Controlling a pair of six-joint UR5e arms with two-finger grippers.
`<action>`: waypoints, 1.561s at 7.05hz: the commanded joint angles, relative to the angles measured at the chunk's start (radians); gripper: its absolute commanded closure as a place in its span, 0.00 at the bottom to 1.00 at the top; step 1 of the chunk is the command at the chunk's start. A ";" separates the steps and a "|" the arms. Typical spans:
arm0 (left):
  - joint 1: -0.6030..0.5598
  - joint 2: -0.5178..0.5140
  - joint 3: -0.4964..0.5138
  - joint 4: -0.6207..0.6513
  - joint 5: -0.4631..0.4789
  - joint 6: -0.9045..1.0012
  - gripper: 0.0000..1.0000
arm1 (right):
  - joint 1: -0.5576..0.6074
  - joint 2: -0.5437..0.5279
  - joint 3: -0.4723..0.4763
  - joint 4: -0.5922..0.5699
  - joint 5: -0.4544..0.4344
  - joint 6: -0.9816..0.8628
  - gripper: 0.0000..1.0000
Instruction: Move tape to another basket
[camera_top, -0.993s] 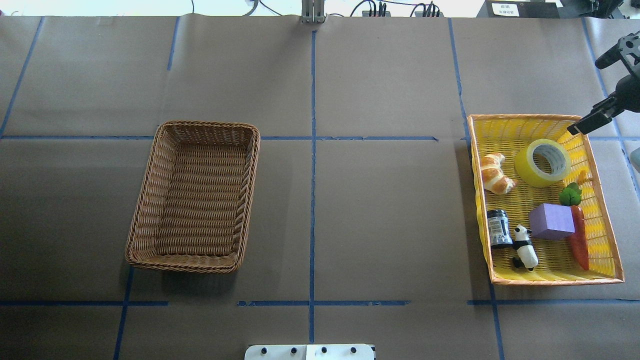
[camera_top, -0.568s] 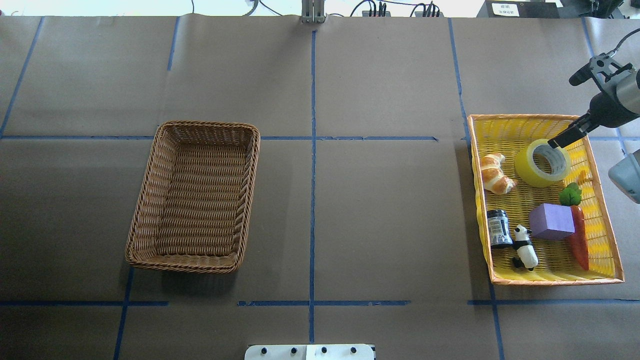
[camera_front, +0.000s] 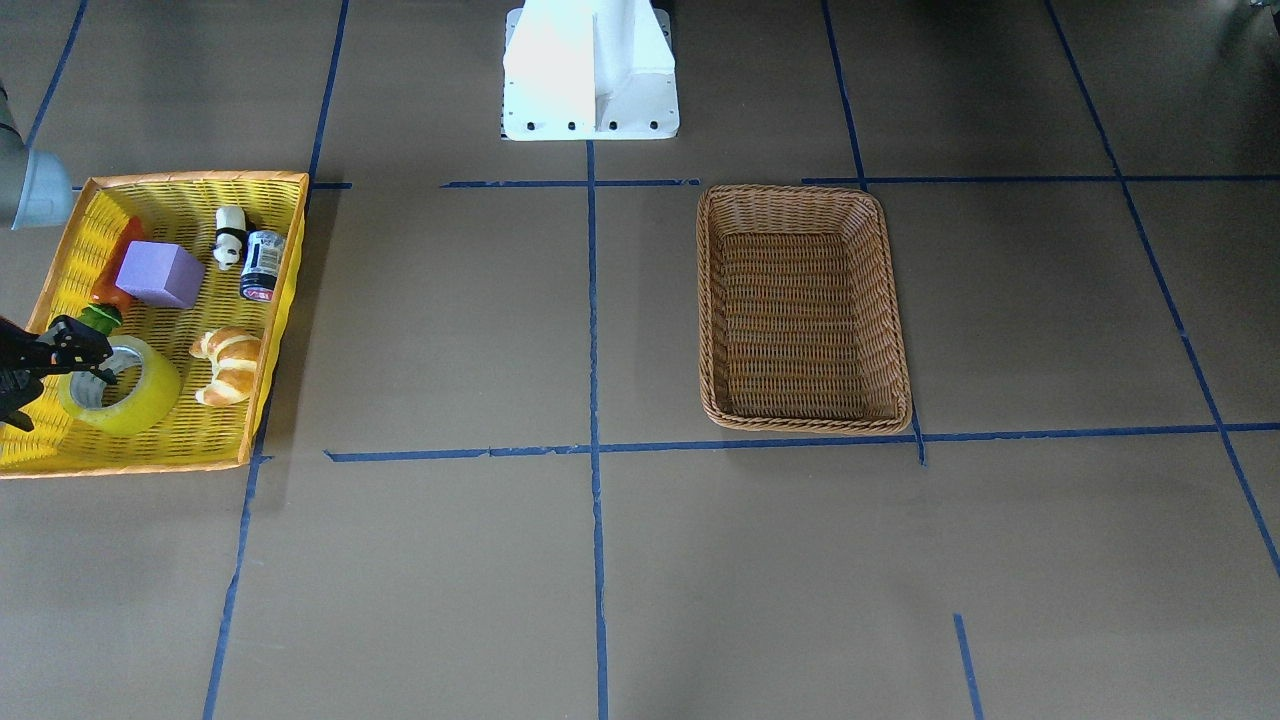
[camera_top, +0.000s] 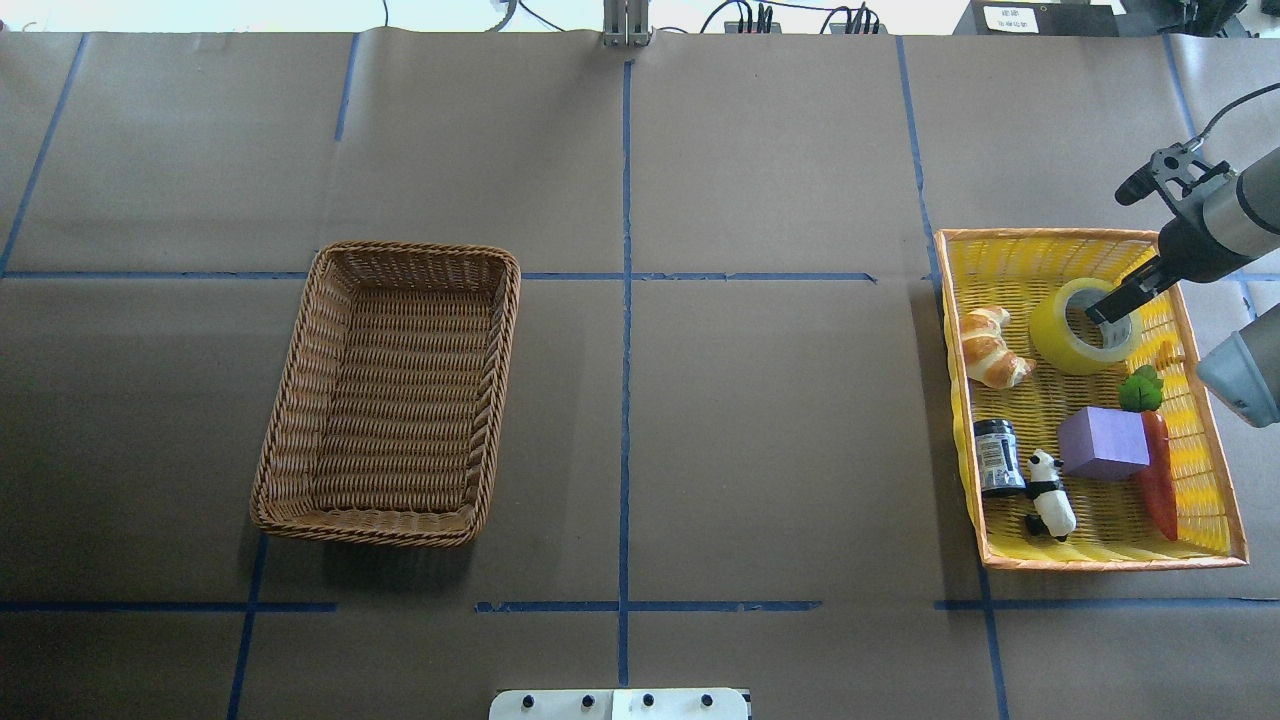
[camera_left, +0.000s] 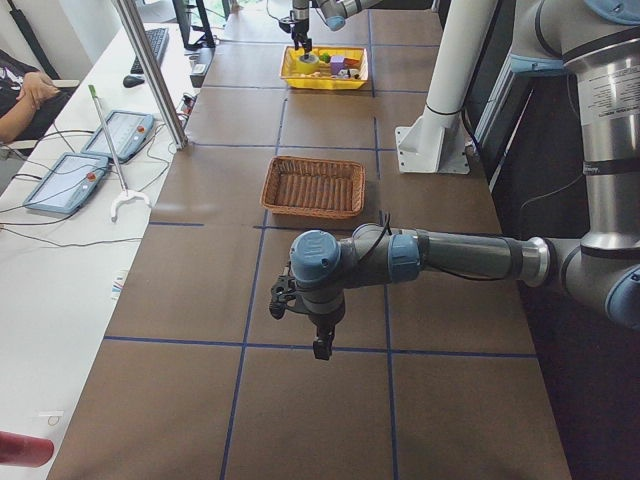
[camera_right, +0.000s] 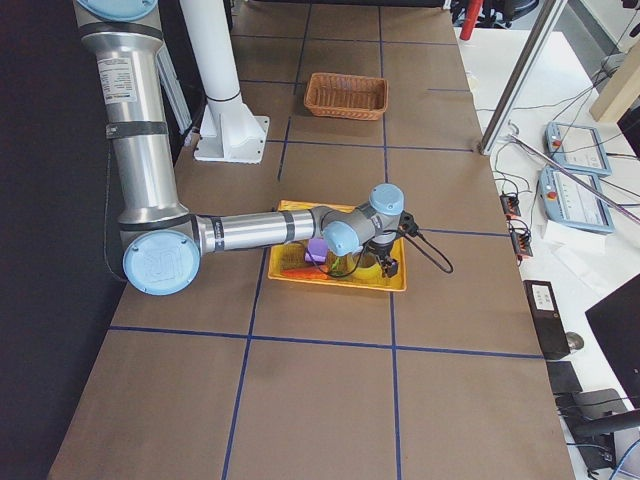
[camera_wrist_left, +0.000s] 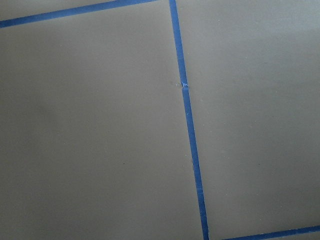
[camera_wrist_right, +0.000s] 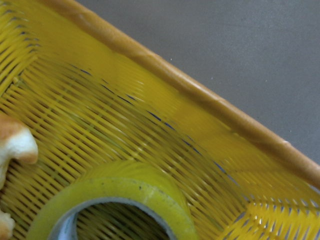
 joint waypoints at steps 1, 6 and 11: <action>0.000 0.000 0.000 0.000 0.000 0.000 0.00 | -0.017 0.003 -0.017 0.000 -0.001 -0.005 0.21; 0.000 0.000 0.002 0.000 0.000 0.000 0.00 | -0.025 0.008 -0.019 0.000 0.005 -0.035 1.00; 0.000 -0.067 -0.015 -0.008 -0.001 0.000 0.00 | 0.096 0.081 0.003 0.010 0.154 0.323 1.00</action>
